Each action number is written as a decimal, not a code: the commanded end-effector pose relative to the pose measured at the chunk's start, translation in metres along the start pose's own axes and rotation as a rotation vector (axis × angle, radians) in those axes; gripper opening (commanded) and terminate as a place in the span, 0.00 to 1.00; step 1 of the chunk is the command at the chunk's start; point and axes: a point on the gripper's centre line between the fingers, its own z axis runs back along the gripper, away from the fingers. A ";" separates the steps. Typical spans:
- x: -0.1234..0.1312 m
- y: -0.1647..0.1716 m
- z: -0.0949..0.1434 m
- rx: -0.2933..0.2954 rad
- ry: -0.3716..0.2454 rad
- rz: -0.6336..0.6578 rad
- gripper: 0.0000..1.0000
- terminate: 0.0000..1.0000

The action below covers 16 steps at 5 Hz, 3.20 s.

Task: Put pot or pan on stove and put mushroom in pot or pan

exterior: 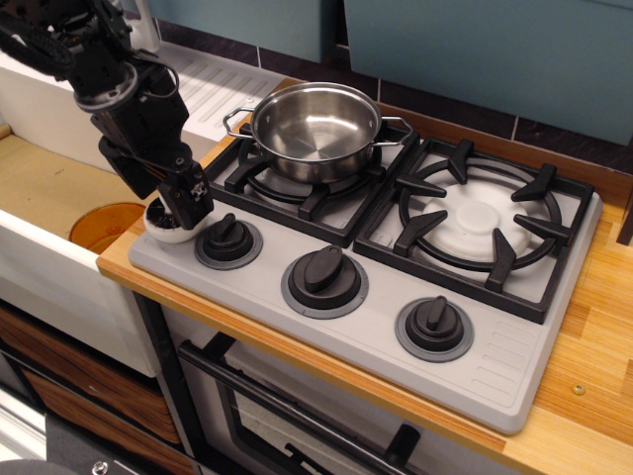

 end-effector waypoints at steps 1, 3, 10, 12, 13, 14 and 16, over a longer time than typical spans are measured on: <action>0.008 -0.001 -0.006 0.009 -0.041 -0.011 1.00 0.00; 0.008 0.000 -0.020 -0.033 -0.050 -0.026 1.00 0.00; 0.125 -0.025 0.046 -0.113 0.102 0.064 0.00 0.00; 0.145 -0.043 0.038 -0.106 0.089 0.093 0.00 0.00; 0.149 -0.049 0.036 -0.113 0.075 0.086 1.00 0.00; 0.148 -0.051 0.040 -0.116 0.080 0.084 1.00 0.00; 0.146 -0.051 0.054 -0.095 0.113 0.090 1.00 0.00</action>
